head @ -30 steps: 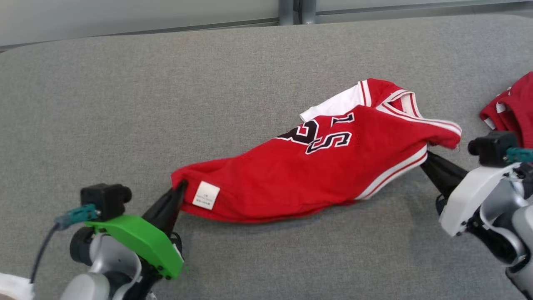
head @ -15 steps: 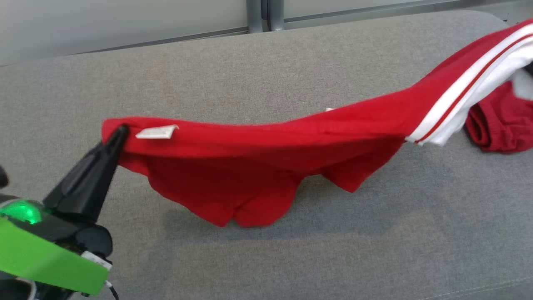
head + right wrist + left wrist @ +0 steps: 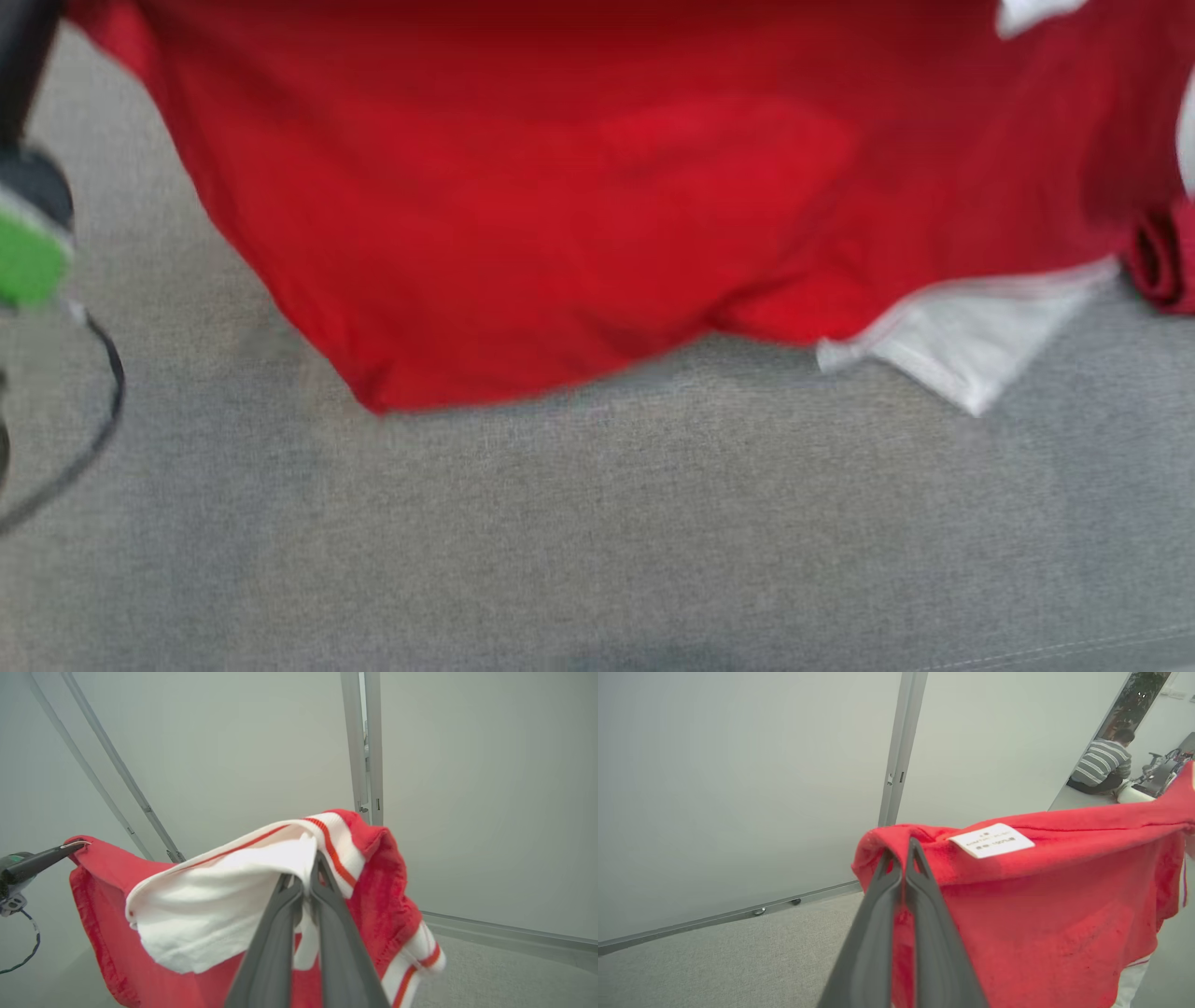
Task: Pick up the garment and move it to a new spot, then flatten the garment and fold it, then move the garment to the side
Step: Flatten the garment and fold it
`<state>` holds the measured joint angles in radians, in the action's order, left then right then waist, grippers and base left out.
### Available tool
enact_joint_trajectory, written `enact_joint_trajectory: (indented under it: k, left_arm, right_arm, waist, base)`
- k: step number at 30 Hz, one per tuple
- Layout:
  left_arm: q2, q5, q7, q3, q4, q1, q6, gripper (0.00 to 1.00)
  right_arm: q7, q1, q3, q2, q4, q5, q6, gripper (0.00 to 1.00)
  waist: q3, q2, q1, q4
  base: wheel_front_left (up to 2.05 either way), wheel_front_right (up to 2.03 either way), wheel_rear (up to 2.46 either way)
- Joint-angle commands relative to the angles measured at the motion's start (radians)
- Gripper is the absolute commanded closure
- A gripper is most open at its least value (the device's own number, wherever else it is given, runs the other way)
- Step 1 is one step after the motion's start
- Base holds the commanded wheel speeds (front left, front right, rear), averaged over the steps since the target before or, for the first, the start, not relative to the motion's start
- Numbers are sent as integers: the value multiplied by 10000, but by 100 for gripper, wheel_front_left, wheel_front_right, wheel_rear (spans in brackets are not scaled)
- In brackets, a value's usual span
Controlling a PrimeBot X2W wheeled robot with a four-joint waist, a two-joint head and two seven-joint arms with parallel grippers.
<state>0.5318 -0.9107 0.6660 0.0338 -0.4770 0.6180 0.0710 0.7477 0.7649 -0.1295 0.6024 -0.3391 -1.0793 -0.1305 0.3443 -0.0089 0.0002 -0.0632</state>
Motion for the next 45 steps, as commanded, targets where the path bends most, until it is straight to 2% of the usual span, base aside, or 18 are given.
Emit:
enact_joint_trajectory:
  k: [1,4,7,12,14,18,21,23,26,30,33,38,41,45]
  left_arm:
    - [-16,424,-165,285,834,1116,-202,100]
    - [-392,1135,-728,845,2748,3251,-479,100]
    - [-842,1944,-1770,1207,4766,5333,-769,100]
    - [-1595,3191,-4313,1520,7826,8083,-1111,100]
    - [-1710,3623,-5436,1618,8826,8862,-1240,100]
    - [-2078,3946,-7762,1698,10461,9626,-1610,100]
    - [-2192,3931,-8382,1924,11168,9562,-1807,100]
    - [-2246,3907,-8792,2251,11669,9152,-1942,100]
    - [-2331,3346,-9164,3096,12139,7768,-2023,100]
    - [-1973,1978,-9252,3431,11985,6294,-2012,100]
    - [-1724,978,-9176,3625,11651,5017,-2015,100]
    - [-1173,-249,-8710,4030,10667,2944,-2015,100]
    - [-839,-742,-8456,4066,9826,1729,-2014,100]
    - [-415,-1027,-8466,3961,8484,-160,-1580,100]
  right_arm:
    - [34,965,341,-392,477,598,-4,100]
    - [-358,3060,1093,-1339,1748,2266,-4,100]
    - [-1372,5211,1664,-2340,3324,4150,-4,100]
    - [-3667,8191,1599,-3842,6180,6741,-4,100]
    - [-4728,9050,1333,-4361,7141,7580,-4,100]
    - [-6434,10098,699,-5165,8737,8356,-4,100]
    - [-6744,9964,956,-5327,9269,8324,-4,100]
    - [-6843,9517,1235,-5363,9579,7971,-4,100]
    - [-6844,7757,2141,-4973,9525,7153,-4,100]
    - [-6221,5599,3104,-4277,8557,5612,-4,100]
    - [-5641,3850,3565,-3401,7532,4462,-2,100]
    - [-4586,1204,3440,-2216,5863,2985,-4,100]
    - [-3960,-278,3084,-1769,4887,2355,-2,100]
    - [-3235,-2157,2622,-1501,3747,1880,-1,100]
  waist:
    - [1156,89,-2,574]
    - [1879,89,-2,780]
    - [2453,89,-2,983]
    - [2996,89,-2,1277]
    - [3137,89,-2,1308]
    - [3515,89,-2,1226]
    - [3717,89,-2,1214]
    - [3862,89,-2,1176]
    - [3744,89,-2,998]
    - [3500,89,-2,844]
    - [3052,89,-2,785]
    - [2304,89,-2,811]
    - [1831,89,-2,796]
    - [1242,89,-2,671]
  base:
    - [0,0,0]
    - [0,0,0]
    - [0,0,0]
    - [0,0,0]
    - [0,0,0]
    - [0,0,0]
    - [0,0,0]
    - [0,0,0]
    - [0,0,0]
    - [0,0,0]
    - [0,0,0]
    - [0,0,0]
    - [0,0,0]
    - [0,0,0]
